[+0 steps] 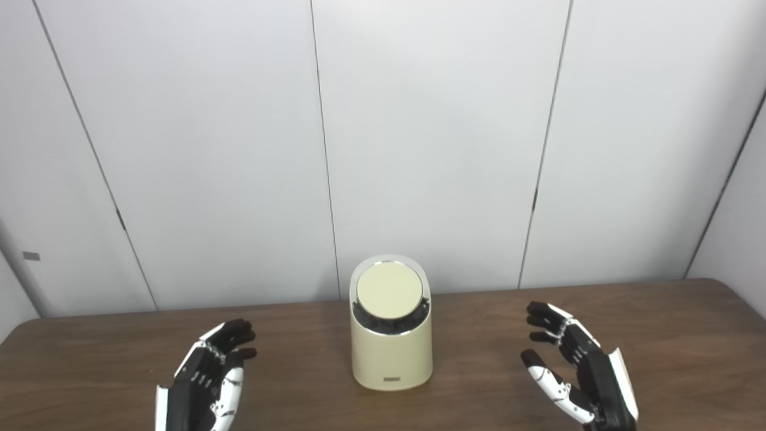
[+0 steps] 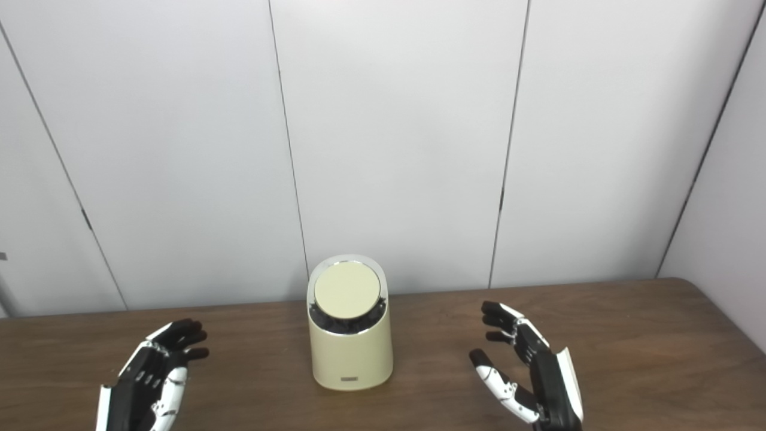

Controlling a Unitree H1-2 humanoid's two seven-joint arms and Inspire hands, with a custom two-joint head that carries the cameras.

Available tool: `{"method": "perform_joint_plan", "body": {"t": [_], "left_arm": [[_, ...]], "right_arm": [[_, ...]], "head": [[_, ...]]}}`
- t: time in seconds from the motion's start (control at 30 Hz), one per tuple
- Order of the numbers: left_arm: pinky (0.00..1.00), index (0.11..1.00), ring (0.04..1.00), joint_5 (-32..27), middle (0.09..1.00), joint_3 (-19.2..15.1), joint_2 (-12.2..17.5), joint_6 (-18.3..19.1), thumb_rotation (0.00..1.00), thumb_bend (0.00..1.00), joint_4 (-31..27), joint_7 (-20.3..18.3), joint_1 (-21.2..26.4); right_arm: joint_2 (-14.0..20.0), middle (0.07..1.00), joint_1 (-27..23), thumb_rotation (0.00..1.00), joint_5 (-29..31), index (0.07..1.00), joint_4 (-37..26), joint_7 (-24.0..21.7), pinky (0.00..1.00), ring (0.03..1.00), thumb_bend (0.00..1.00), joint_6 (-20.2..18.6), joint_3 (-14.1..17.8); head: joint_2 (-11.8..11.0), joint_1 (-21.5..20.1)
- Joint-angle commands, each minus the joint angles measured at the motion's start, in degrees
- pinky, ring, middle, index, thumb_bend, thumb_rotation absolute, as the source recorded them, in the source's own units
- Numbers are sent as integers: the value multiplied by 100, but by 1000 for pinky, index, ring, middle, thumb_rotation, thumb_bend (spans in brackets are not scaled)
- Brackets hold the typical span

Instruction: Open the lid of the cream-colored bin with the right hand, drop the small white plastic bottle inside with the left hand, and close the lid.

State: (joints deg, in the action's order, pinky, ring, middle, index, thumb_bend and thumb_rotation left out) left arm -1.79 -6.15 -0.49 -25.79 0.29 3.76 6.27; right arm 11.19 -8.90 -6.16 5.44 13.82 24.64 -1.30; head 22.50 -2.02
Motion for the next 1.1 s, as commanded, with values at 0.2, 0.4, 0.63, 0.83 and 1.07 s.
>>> {"method": "perform_joint_plan", "body": {"t": [0.2, 0.4, 0.63, 0.83, 1.07], "left_arm": [[649, 720, 725, 61, 739, -23, -40, -112, 386, 254, -145, 33, 99], [652, 715, 720, -1, 737, -67, -42, -112, 391, 264, -85, 3, 123], [648, 717, 722, 115, 739, -43, -118, -109, 410, 268, -102, 96, 102], [646, 714, 717, 139, 732, -60, -157, -111, 395, 266, -193, 143, 84], [654, 720, 719, 154, 735, -108, -158, -110, 418, 257, -224, 196, 66]], "right_arm": [[25, 795, -62, 389, 162, 769, -164, -84, 704, 781, 261, 228, 23], [37, 801, -69, 426, 191, 776, -157, -165, 713, 784, 271, 228, 28], [71, 796, -73, 454, 201, 767, -213, -230, 693, 777, 294, 228, 86], [73, 804, -73, 413, 306, 773, -189, -408, 711, 785, 274, 228, 121], [-49, 804, -60, 396, 404, 772, -261, -599, 699, 782, 278, 227, 149]], "head": [[28, 6], [53, -20], [101, 47], [127, 92], [181, 127]]}}
